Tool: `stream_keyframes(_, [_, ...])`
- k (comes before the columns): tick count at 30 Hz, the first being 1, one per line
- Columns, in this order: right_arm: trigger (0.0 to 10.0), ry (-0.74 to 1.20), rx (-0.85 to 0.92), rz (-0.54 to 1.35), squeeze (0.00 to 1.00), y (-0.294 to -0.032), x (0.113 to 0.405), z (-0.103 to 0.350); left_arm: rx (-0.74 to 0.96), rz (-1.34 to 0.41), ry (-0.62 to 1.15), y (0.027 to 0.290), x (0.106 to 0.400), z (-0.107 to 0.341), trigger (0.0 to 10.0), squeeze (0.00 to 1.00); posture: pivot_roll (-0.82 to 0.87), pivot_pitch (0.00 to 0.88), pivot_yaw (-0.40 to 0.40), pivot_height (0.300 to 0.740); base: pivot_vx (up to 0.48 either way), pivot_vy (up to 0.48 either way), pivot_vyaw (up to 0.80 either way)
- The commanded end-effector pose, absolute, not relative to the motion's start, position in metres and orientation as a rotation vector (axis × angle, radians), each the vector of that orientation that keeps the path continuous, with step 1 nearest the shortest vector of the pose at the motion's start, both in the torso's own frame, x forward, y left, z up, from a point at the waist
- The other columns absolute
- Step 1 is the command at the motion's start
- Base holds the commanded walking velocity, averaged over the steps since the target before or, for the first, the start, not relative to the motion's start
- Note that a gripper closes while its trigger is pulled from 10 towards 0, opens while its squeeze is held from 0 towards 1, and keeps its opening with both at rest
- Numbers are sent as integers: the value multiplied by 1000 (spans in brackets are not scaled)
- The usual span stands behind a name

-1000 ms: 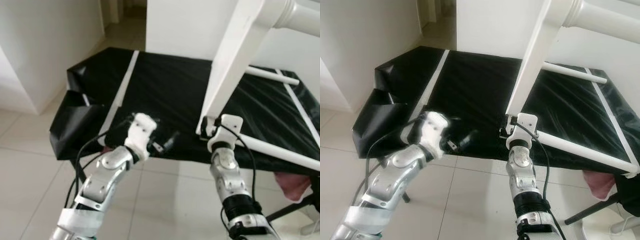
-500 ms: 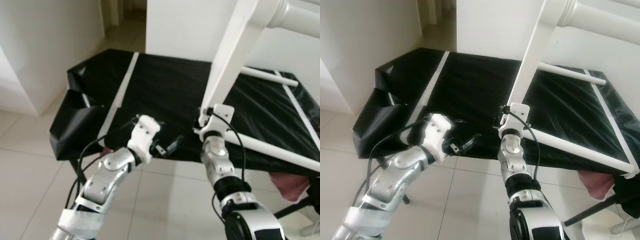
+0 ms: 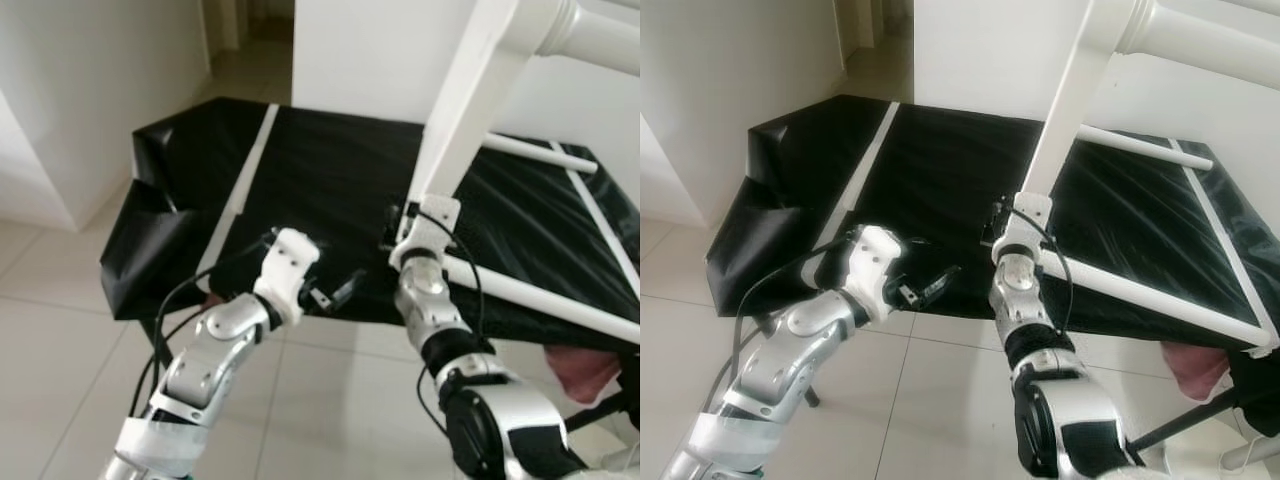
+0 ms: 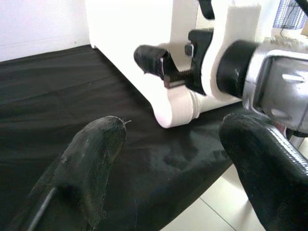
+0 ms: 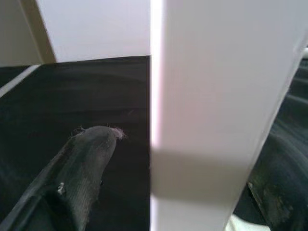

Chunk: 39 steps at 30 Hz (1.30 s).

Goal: Building children table

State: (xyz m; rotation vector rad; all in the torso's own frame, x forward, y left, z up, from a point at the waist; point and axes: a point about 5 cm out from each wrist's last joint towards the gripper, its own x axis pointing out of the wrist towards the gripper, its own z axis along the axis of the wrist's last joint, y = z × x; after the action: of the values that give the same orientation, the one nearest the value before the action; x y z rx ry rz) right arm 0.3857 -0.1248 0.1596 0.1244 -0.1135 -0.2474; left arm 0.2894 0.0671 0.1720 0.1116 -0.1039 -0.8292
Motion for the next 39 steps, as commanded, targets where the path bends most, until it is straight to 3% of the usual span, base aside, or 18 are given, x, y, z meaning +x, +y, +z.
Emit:
stream_keyframes(1, [10000, -108, 118, -271, 0, -129, 386, 157, 122, -844, -105, 66, 287, 173, 10000, 0, 144, 0, -64, 740, 0, 0, 0])
stream_keyframes(23, [10000, -31, 160, -380, 0, -147, 395, 160, 102, -833, -86, 67, 281, 172, 10000, 0, 152, 17, -68, 740, 0, 0, 0])
stream_keyframes(39, [10000, -68, 103, -308, 0, -152, 402, 177, 84, -833, -76, 67, 269, 175, 10000, 0, 168, 88, -75, 740, 0, 0, 0])
